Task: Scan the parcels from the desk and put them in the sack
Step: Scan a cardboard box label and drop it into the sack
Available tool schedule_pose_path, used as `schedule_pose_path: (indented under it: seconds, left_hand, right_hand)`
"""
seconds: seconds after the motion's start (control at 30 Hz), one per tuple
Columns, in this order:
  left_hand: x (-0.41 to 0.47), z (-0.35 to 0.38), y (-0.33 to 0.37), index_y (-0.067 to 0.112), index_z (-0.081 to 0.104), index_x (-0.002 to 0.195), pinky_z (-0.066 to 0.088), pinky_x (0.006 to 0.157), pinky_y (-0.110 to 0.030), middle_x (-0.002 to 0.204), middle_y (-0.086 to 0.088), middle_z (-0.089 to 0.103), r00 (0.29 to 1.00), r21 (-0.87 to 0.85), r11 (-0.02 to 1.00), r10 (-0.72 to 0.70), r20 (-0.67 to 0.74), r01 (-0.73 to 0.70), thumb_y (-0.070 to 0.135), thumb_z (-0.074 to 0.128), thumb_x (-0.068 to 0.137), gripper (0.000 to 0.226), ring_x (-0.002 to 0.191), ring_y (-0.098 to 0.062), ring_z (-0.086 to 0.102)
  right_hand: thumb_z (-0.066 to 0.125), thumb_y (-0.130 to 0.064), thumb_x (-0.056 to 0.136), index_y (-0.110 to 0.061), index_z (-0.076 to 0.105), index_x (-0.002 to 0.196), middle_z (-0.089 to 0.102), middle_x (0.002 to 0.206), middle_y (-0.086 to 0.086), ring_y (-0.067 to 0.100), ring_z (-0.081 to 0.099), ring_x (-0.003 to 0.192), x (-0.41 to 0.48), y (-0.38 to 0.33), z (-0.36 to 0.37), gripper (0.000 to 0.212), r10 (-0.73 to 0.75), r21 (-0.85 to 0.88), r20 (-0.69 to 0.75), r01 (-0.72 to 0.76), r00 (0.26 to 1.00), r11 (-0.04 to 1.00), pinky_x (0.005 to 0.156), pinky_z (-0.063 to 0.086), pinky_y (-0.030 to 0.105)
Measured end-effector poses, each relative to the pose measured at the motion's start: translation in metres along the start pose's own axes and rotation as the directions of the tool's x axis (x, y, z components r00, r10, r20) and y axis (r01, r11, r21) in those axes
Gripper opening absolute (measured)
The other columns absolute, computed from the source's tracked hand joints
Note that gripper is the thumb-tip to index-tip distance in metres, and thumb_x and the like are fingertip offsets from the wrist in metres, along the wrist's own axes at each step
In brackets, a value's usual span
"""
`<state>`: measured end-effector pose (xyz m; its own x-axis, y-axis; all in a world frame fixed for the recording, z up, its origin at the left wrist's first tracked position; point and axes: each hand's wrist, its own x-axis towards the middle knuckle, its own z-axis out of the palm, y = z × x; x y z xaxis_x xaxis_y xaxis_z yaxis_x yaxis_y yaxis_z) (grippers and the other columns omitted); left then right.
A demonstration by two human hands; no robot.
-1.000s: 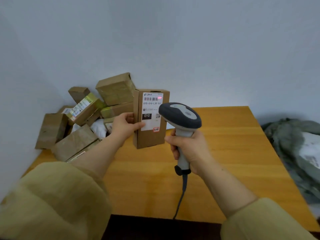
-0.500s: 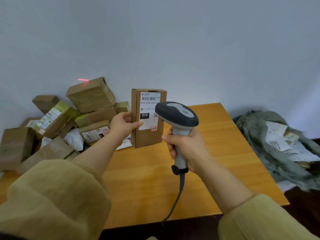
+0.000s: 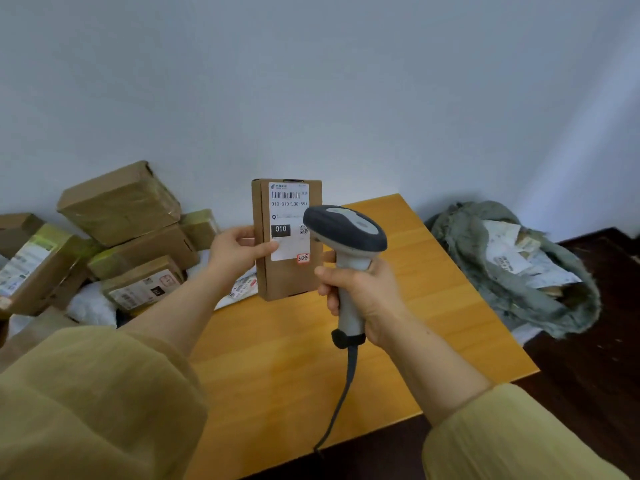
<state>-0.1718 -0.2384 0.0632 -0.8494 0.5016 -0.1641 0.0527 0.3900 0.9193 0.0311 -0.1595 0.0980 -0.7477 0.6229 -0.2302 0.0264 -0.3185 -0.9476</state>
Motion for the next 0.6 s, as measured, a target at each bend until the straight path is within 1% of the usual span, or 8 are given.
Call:
schedule_pose_path:
  seconds: [0.1, 0.2, 0.27, 0.33, 0.4, 0.5, 0.57, 0.6]
  left_hand:
    - [-0.002, 0.028, 0.011, 0.012, 0.059, 0.105, 0.050, 0.074, -0.027, 0.097, -0.002, 0.066, 0.990, -0.054, 0.996, -0.070, 0.122, 0.077, 0.022, 0.075, 0.080, 0.031, 0.086, -0.014, 0.063]
    - [-0.007, 0.064, 0.028, 0.010, 0.063, 0.098, 0.053, 0.066, -0.027, 0.094, -0.004, 0.069, 0.955, -0.110, 0.980, -0.134, 0.263, 0.167, 0.025, 0.069, 0.086, 0.020, 0.082, -0.014, 0.065]
    - [-0.009, 0.094, 0.039, 0.010, 0.064, 0.098, 0.054, 0.057, -0.024, 0.092, -0.003, 0.069, 0.929, -0.095, 0.977, -0.149, 0.339, 0.191, 0.028, 0.068, 0.087, 0.021, 0.076, -0.013, 0.065]
    - [-0.013, 0.132, 0.050, 0.008, 0.065, 0.101, 0.053, 0.053, -0.022, 0.089, -0.002, 0.070, 0.905, -0.064, 0.977, -0.164, 0.392, 0.204, 0.031, 0.068, 0.086, 0.027, 0.073, -0.012, 0.065]
    - [-0.020, 0.179, 0.063, 0.009, 0.066, 0.100, 0.053, 0.054, -0.023, 0.087, -0.002, 0.071, 0.880, -0.027, 0.979, -0.168, 0.444, 0.201, 0.032, 0.067, 0.086, 0.027, 0.072, -0.012, 0.066]
    - [-0.035, 0.260, 0.082, 0.008, 0.066, 0.102, 0.057, 0.065, -0.028, 0.092, -0.005, 0.072, 0.849, -0.024, 0.977, -0.171, 0.500, 0.211, 0.031, 0.066, 0.088, 0.027, 0.075, -0.016, 0.069]
    - [-0.047, 0.316, 0.095, 0.010, 0.065, 0.109, 0.057, 0.072, -0.034, 0.097, -0.005, 0.072, 0.785, 0.041, 0.973, -0.210, 0.582, 0.229, 0.027, 0.066, 0.088, 0.026, 0.082, -0.020, 0.068]
    - [-0.053, 0.343, 0.101, 0.013, 0.064, 0.112, 0.056, 0.073, -0.035, 0.100, -0.005, 0.071, 0.728, 0.108, 0.968, -0.243, 0.641, 0.229, 0.024, 0.069, 0.085, 0.029, 0.085, -0.020, 0.067]
  right_hand:
    - [0.067, -0.001, 0.084, -0.007, 0.059, 0.088, 0.064, 0.066, 0.011, 0.018, 0.048, 0.043, 0.007, 0.006, -0.037, 0.011, 0.034, 0.047, -0.165, -0.026, 0.986, 0.999, 0.043, 0.040, 0.025]
    - [0.072, -0.007, 0.082, -0.009, 0.060, 0.103, 0.060, 0.080, 0.009, 0.018, 0.055, 0.062, 0.016, 0.015, -0.093, 0.025, 0.106, 0.081, -0.354, -0.082, 0.929, 0.993, 0.048, 0.044, 0.028]
    - [0.076, -0.012, 0.080, -0.013, 0.060, 0.105, 0.058, 0.086, 0.008, 0.019, 0.056, 0.075, 0.017, 0.017, -0.132, 0.030, 0.149, 0.097, -0.395, -0.120, 0.907, 0.988, 0.053, 0.048, 0.031]
    - [0.078, -0.013, 0.079, -0.016, 0.059, 0.102, 0.060, 0.091, 0.007, 0.020, 0.057, 0.082, 0.014, 0.015, -0.168, 0.030, 0.181, 0.126, -0.386, -0.143, 0.905, 0.982, 0.054, 0.051, 0.032]
    - [0.077, -0.011, 0.078, -0.013, 0.059, 0.104, 0.065, 0.094, 0.006, 0.019, 0.062, 0.083, 0.010, 0.012, -0.207, 0.032, 0.214, 0.195, -0.349, -0.152, 0.912, 0.969, 0.055, 0.056, 0.033]
    - [0.076, -0.004, 0.078, -0.010, 0.060, 0.098, 0.069, 0.089, 0.008, 0.021, 0.067, 0.080, 0.004, 0.006, -0.276, 0.027, 0.239, 0.236, -0.336, -0.165, 0.911, 0.958, 0.060, 0.059, 0.035]
    - [0.077, -0.002, 0.077, -0.010, 0.059, 0.095, 0.069, 0.089, 0.010, 0.024, 0.067, 0.080, 0.001, 0.003, -0.328, 0.027, 0.252, 0.248, -0.402, -0.160, 0.880, 0.955, 0.054, 0.057, 0.032]
    - [0.077, -0.002, 0.076, -0.010, 0.058, 0.095, 0.069, 0.090, 0.011, 0.025, 0.067, 0.079, 0.000, 0.003, -0.355, 0.028, 0.264, 0.270, -0.437, -0.154, 0.860, 0.950, 0.051, 0.055, 0.029]
